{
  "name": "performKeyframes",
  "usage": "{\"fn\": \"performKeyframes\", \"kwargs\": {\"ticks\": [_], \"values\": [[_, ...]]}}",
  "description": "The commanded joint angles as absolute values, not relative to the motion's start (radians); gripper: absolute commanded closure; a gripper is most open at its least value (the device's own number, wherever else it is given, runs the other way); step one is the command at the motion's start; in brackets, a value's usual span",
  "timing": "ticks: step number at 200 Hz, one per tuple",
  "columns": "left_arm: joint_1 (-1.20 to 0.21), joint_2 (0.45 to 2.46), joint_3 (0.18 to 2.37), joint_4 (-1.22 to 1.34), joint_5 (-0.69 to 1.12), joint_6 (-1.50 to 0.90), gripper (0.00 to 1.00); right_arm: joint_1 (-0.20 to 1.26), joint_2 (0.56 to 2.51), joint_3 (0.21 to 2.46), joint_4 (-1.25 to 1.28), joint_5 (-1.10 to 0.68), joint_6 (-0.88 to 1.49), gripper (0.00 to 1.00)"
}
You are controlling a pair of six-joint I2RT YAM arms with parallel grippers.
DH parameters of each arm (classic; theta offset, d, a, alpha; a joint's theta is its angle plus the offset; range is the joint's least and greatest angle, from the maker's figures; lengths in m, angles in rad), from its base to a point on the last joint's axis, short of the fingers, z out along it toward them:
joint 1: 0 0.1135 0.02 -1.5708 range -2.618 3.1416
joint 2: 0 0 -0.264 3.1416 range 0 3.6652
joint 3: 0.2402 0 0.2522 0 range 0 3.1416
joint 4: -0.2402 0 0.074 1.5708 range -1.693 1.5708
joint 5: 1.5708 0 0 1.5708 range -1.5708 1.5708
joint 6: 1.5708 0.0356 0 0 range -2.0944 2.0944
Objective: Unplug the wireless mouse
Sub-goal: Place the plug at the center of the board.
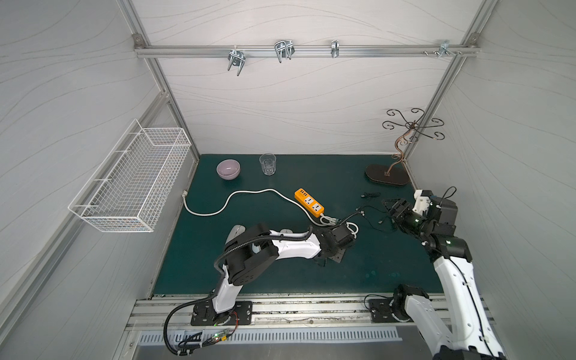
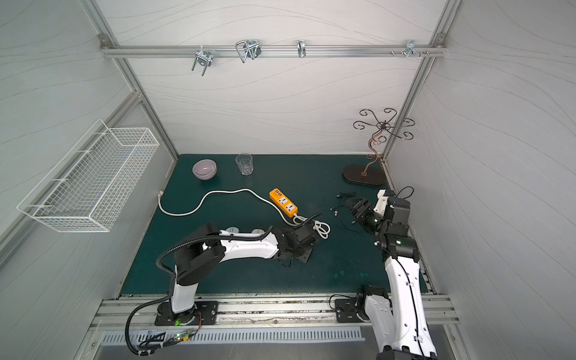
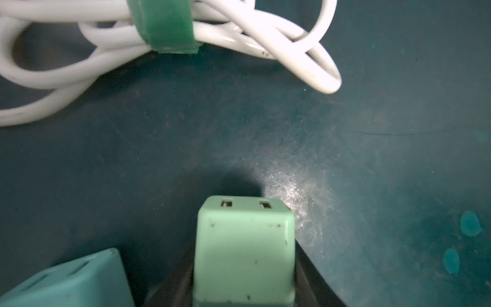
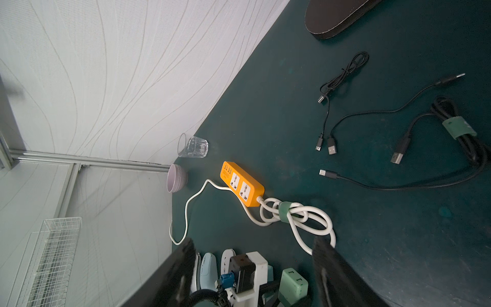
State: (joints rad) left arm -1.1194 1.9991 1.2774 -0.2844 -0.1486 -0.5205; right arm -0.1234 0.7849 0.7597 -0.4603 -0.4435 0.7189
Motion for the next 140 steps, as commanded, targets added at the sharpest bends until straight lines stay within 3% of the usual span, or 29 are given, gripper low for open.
{"fn": "performKeyframes", "kwargs": {"ticks": [1, 77, 140], "values": [[-1.127, 1.995, 1.266, -0.356, -0.201, -0.546, 0.40, -0.116, 0.773, 0.746, -0.462, -0.433, 0.730, 0.28], [-1.143, 1.951, 1.261, -0.351, -0.195, -0.505, 0.23, -0.114, 0.772, 0.750, -0.466, -0.435, 0.730, 0.27], [-1.200, 1.721, 1.277, -0.377, -0.250, -0.408, 0.13, -0.062, 0.769, 0.800, -0.489, -0.377, 0.697, 0.25]]}}
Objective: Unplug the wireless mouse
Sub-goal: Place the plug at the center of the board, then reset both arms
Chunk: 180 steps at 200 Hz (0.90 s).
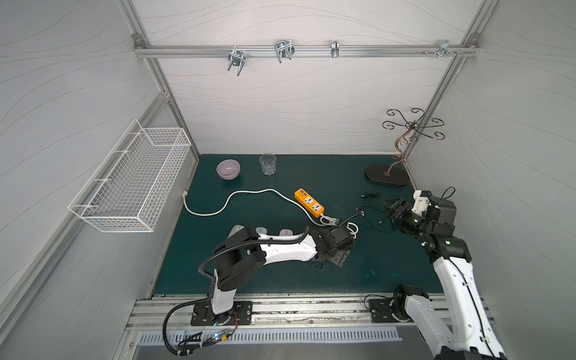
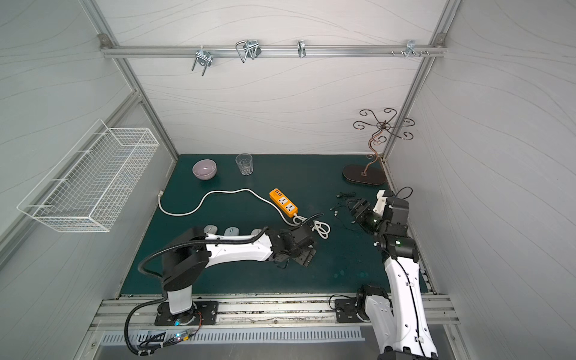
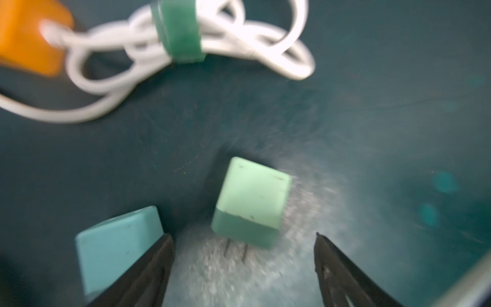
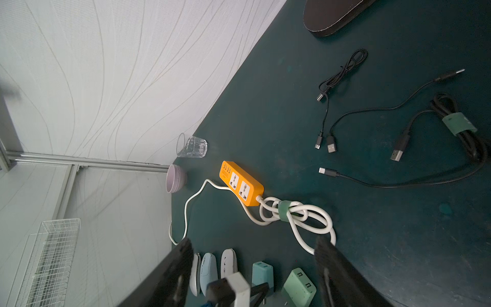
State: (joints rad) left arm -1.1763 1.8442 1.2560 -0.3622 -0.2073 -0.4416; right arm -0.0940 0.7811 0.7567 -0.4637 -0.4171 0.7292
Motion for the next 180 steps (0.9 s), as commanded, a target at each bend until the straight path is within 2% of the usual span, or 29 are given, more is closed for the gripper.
{"fn": "performKeyframes", "kwargs": {"ticks": [1, 20, 41, 53, 60, 101, 124, 148, 180], "values": [[-1.200, 1.715, 1.277, -0.379, -0.252, -0.408, 0.13, -0.060, 0.770, 0.802, -0.489, -0.377, 0.694, 0.25], [-1.197, 1.582, 1.241, -0.405, -0.336, -0.395, 0.11, -0.002, 0.781, 0.854, -0.527, -0.305, 0.631, 0.24], [-1.159, 1.399, 1.159, -0.425, -0.488, -0.365, 0.01, 0.077, 0.787, 0.892, -0.535, -0.232, 0.526, 0.20], [-1.066, 1.295, 1.088, -0.410, -0.479, -0.367, 0.01, 0.112, 0.794, 0.889, -0.517, -0.224, 0.462, 0.13], [-0.996, 1.244, 1.046, -0.401, -0.457, -0.370, 0.00, 0.132, 0.797, 0.878, -0.496, -0.215, 0.429, 0.01], [-0.644, 1.014, 0.857, -0.288, -0.529, -0.330, 0.01, 0.158, 0.822, 0.706, -0.238, -0.143, 0.377, 0.01], [-0.436, 0.973, 0.747, -0.140, -0.522, -0.299, 0.01, 0.163, 0.890, 0.600, -0.034, -0.067, 0.301, 0.01], [-0.256, 1.019, 0.649, 0.027, -0.525, -0.185, 0.01, 0.185, 0.980, 0.554, 0.092, 0.082, 0.161, 0.01], [-0.037, 1.095, 0.476, 0.311, -0.389, -0.201, 0.01, 0.163, 1.122, 0.477, 0.350, 0.136, 0.085, 0.01]]}}
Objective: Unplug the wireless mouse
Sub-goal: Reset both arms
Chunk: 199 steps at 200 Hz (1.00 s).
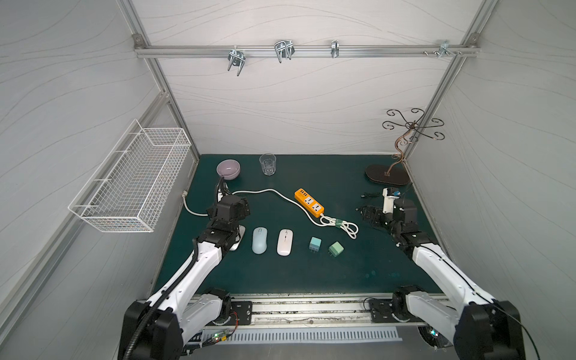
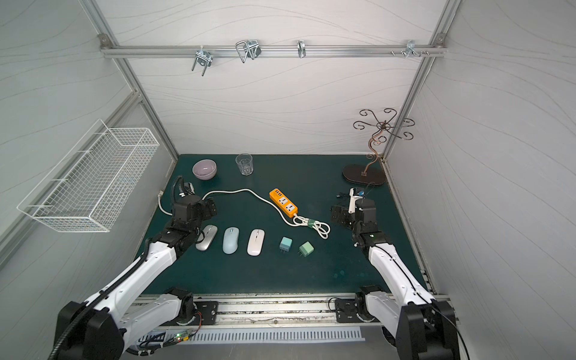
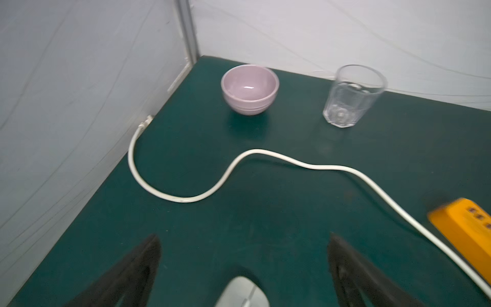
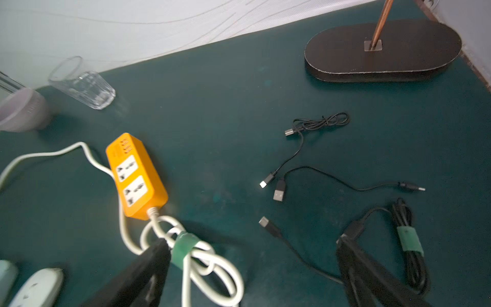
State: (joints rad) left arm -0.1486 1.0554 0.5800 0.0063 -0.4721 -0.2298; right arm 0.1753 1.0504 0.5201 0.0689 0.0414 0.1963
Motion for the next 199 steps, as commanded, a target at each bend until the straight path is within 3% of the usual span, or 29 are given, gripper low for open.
{"fn": "performKeyframes", "kwargs": {"ticks": [1, 28, 63, 78, 126, 170, 180, 199], "values": [[-0.032, 1.097, 0.470, 0.324, -0.386, -0.200, 0.01, 0.162, 1.127, 0.474, 0.358, 0.137, 0.086, 0.01], [0.063, 1.203, 0.365, 0.608, -0.289, -0.183, 0.01, 0.124, 1.255, 0.445, 0.519, 0.096, 0.087, 0.01], [0.116, 1.396, 0.389, 0.748, -0.174, -0.179, 0.01, 0.112, 1.366, 0.396, 0.675, 0.131, 0.045, 0.01], [0.116, 1.419, 0.430, 0.688, -0.142, -0.168, 0.03, 0.105, 1.374, 0.395, 0.696, 0.125, 0.025, 0.01], [0.115, 1.483, 0.488, 0.648, -0.054, -0.124, 0.01, 0.002, 1.581, 0.287, 1.112, -0.053, 0.076, 0.01], [0.112, 1.494, 0.492, 0.654, -0.004, -0.105, 0.01, 0.000, 1.577, 0.329, 1.030, -0.172, 0.038, 0.01], [0.104, 1.518, 0.456, 0.751, 0.089, -0.045, 0.01, 0.018, 1.573, 0.324, 1.031, -0.152, 0.016, 0.01], [0.072, 1.564, 0.415, 0.870, 0.035, -0.032, 0.00, 0.035, 1.575, 0.363, 0.965, -0.139, 0.003, 0.01]]}}
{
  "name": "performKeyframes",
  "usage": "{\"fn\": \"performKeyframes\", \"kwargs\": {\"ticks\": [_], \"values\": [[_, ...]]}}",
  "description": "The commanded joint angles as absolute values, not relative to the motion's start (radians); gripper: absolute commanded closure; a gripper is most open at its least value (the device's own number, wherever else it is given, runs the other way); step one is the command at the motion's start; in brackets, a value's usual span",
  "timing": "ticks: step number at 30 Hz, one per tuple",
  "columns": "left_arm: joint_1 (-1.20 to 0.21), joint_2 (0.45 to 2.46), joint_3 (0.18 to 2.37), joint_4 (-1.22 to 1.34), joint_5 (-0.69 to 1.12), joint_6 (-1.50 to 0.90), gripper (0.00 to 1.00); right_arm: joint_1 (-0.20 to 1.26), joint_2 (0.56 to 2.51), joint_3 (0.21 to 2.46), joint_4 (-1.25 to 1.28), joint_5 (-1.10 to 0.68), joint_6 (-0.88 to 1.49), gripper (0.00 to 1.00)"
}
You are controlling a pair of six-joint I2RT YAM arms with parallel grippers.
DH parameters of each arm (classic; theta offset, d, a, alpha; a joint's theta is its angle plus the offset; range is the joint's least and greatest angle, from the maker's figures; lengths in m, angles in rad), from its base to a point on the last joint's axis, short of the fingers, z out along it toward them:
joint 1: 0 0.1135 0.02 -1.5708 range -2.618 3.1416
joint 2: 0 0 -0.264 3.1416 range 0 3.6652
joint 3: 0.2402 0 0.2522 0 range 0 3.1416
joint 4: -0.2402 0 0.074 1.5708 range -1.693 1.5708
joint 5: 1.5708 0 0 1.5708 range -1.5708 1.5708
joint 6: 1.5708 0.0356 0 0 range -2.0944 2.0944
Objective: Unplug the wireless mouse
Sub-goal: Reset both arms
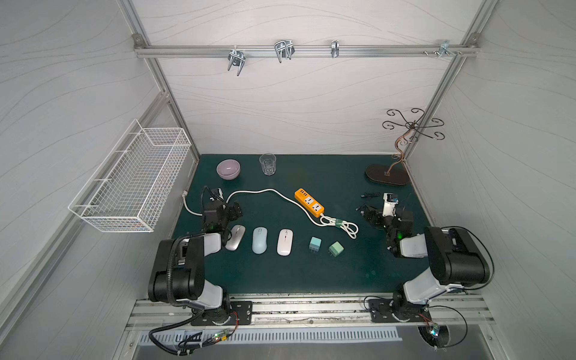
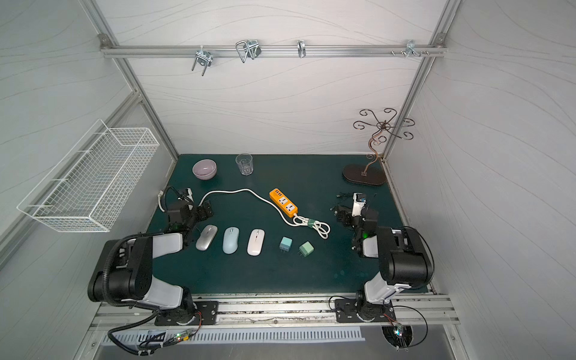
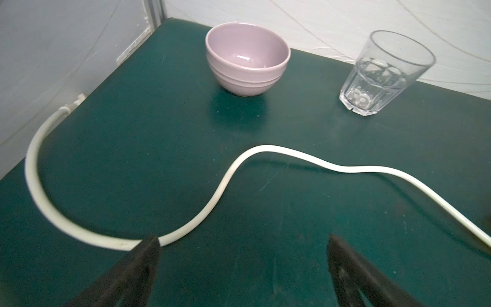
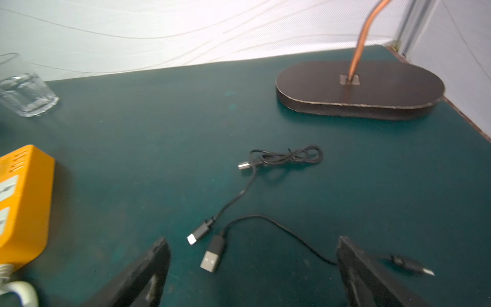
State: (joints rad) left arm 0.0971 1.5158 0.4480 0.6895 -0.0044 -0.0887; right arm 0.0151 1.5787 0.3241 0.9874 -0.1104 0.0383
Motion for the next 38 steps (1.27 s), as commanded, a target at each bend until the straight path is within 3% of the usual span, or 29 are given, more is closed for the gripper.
{"fn": "performKeyframes", "kwargs": {"ticks": [1, 4, 38], "values": [[0.071, 1.562, 0.417, 0.860, 0.030, -0.034, 0.00, 0.035, 1.574, 0.366, 0.955, -0.140, 0.002, 0.01], [0.071, 1.564, 0.418, 0.859, 0.009, -0.039, 0.00, 0.038, 1.584, 0.460, 0.783, -0.161, -0.017, 0.01], [0.052, 1.548, 0.425, 0.821, -0.021, -0.033, 0.00, 0.046, 1.580, 0.453, 0.793, -0.145, -0.021, 0.01]]}}
